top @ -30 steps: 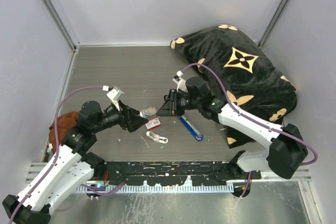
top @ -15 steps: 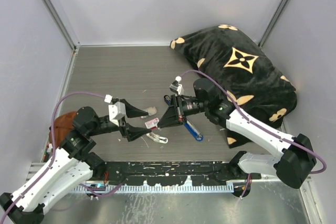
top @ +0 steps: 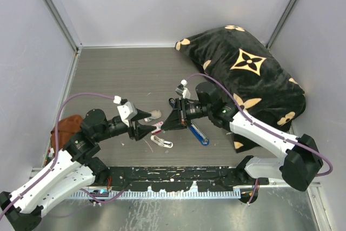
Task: Load the staples into the stapler
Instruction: Pick up the staple from the staple box, then place the staple at the center of the board, then adjust the staple box at the center of the board, then pick up the staple from the staple box.
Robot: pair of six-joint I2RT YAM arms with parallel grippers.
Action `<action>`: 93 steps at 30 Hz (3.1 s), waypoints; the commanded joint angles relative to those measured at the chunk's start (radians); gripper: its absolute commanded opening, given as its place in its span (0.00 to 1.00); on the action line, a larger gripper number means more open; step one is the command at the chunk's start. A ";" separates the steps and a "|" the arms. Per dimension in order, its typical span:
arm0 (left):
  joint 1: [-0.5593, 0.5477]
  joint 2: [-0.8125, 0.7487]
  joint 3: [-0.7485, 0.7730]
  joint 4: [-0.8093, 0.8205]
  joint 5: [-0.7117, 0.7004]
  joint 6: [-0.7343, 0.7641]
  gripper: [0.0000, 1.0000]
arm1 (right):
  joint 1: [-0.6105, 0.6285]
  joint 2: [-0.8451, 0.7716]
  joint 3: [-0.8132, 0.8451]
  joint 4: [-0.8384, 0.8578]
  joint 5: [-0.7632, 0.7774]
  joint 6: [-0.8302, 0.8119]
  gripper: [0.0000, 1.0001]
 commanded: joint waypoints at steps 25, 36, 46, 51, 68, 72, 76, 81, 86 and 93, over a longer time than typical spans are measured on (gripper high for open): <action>0.009 -0.020 0.126 -0.313 -0.465 -0.082 0.61 | 0.158 0.533 0.320 -0.182 0.948 -0.576 0.11; 0.008 -0.016 0.131 -0.326 -0.479 -0.067 0.62 | 0.200 0.729 0.532 -0.244 1.044 -0.621 0.26; 0.008 0.003 0.128 -0.313 -0.469 -0.083 0.63 | 0.201 0.674 0.539 -0.265 1.079 -0.640 0.60; 0.008 0.011 0.121 -0.303 -0.461 -0.100 0.64 | 0.200 0.679 0.535 -0.252 1.049 -0.679 0.46; 0.007 0.039 0.126 -0.315 -0.472 -0.111 0.66 | 0.214 0.636 0.425 -0.242 0.997 -0.680 0.43; 0.008 0.038 0.126 -0.315 -0.470 -0.112 0.66 | 0.213 0.682 0.514 -0.255 1.017 -0.705 0.43; 0.008 0.036 0.126 -0.316 -0.473 -0.114 0.66 | 0.211 0.746 0.598 -0.283 1.052 -0.684 0.44; 0.007 0.037 0.128 -0.316 -0.473 -0.116 0.67 | 0.212 0.807 0.665 -0.299 1.056 -0.636 0.45; 0.008 0.034 0.129 -0.316 -0.473 -0.117 0.67 | 0.212 0.853 0.707 -0.345 1.084 -0.602 0.42; 0.008 0.031 0.129 -0.316 -0.475 -0.120 0.67 | 0.212 0.882 0.728 -0.373 1.084 -0.584 0.36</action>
